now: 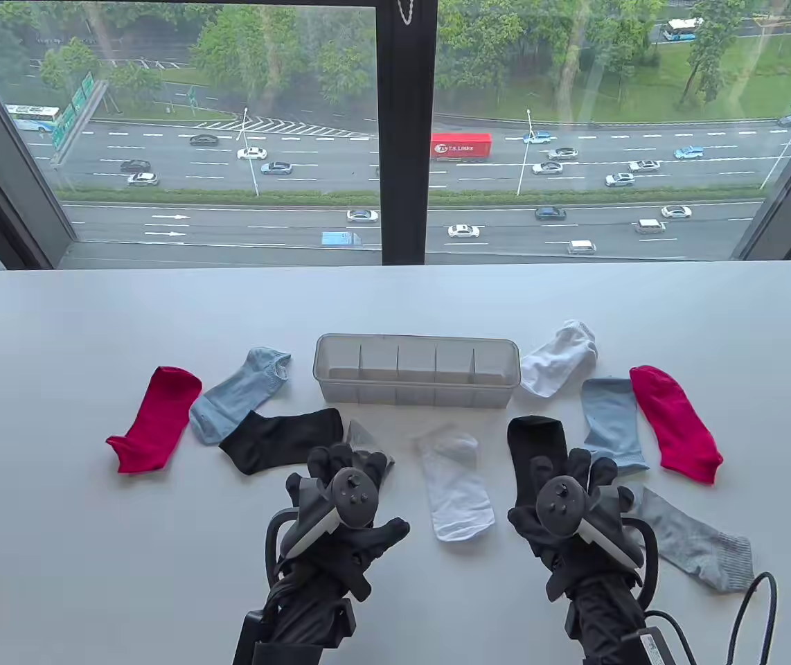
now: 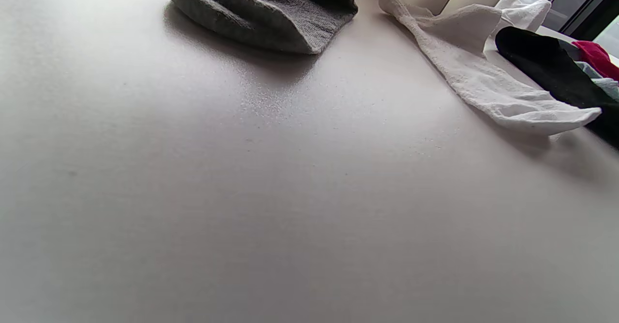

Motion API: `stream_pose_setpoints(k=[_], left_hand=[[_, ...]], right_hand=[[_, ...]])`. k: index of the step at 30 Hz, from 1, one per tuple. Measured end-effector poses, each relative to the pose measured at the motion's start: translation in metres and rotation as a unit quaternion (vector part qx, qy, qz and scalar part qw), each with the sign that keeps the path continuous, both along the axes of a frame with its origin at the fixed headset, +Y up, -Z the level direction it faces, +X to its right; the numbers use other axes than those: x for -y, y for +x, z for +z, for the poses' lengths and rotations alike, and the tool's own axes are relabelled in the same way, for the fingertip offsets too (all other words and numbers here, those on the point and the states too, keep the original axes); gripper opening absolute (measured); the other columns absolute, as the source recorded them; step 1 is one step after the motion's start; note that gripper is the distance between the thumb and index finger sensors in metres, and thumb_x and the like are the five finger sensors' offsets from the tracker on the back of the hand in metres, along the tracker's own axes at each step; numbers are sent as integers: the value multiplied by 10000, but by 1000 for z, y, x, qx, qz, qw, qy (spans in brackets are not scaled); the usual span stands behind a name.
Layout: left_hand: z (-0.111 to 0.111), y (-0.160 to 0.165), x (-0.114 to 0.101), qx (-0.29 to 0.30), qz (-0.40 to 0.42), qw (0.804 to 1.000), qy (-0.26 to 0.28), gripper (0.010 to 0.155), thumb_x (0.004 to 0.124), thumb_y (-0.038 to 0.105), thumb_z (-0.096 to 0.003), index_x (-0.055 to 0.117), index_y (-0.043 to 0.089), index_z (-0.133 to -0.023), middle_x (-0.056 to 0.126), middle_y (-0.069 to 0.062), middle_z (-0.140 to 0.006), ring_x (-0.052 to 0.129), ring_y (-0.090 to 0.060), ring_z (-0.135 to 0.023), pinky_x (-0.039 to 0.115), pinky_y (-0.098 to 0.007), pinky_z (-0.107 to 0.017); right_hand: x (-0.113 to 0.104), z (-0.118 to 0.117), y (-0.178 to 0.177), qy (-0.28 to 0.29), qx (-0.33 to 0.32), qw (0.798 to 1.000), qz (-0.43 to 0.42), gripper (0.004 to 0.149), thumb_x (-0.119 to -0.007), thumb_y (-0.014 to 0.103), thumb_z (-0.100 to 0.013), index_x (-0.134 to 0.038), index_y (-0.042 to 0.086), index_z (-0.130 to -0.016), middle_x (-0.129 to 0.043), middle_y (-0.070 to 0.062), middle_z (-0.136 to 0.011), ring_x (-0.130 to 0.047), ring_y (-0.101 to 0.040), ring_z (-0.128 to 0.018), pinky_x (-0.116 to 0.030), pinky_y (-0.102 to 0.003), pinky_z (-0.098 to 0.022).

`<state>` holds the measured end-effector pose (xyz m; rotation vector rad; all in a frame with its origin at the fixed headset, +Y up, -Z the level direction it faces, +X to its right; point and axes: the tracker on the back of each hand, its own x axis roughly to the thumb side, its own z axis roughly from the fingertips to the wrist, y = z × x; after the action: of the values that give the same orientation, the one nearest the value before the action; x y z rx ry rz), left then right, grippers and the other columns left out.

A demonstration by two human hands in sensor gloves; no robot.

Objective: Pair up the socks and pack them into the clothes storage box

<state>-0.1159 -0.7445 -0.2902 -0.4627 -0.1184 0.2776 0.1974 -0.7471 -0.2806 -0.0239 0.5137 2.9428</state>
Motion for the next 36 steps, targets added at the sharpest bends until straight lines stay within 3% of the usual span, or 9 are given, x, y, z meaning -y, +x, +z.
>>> stream_pose_setpoints(k=[12, 27, 30, 36], left_hand=[[0, -1, 0, -4, 0, 1000, -8, 848, 549, 670, -480, -85, 444, -995, -311, 18, -995, -326, -297, -939, -123, -660, -646], [-1, -3, 1, -12, 6, 1000, -12, 805, 547, 610, -512, -60, 430, -1008, -287, 18, -1008, -303, -294, -952, -112, -656, -653], [-2, -3, 1, -12, 10, 1000, -11, 798, 549, 593, -518, -59, 426, -1008, -283, 21, -1009, -299, -293, -954, -108, -654, -656], [0, -3, -6, -9, 27, 1000, 0, 789, 549, 572, -526, -55, 419, -1009, -273, 20, -1014, -284, -294, -962, -93, -654, -665]], right_hand=[[1, -1, 1, 21, 4, 1000, -5, 777, -484, 629, -554, -1, 311, -1073, 178, -221, -1081, 155, -500, -934, -92, -713, -703], [-7, -5, 3, 65, 22, 998, -5, 760, -639, 522, -552, -158, 306, -1099, -72, -188, -1177, -122, -471, -1044, -362, -605, -788], [-13, -5, 1, 86, 18, 996, -5, 737, -679, 483, -548, -222, 313, -1101, -136, -176, -1189, -185, -454, -1057, -416, -576, -788], [-49, 1, -12, 155, -7, 987, -46, 724, -765, 444, -521, -355, 307, -1101, -328, -142, -1204, -412, -415, -1056, -576, -481, -753]])
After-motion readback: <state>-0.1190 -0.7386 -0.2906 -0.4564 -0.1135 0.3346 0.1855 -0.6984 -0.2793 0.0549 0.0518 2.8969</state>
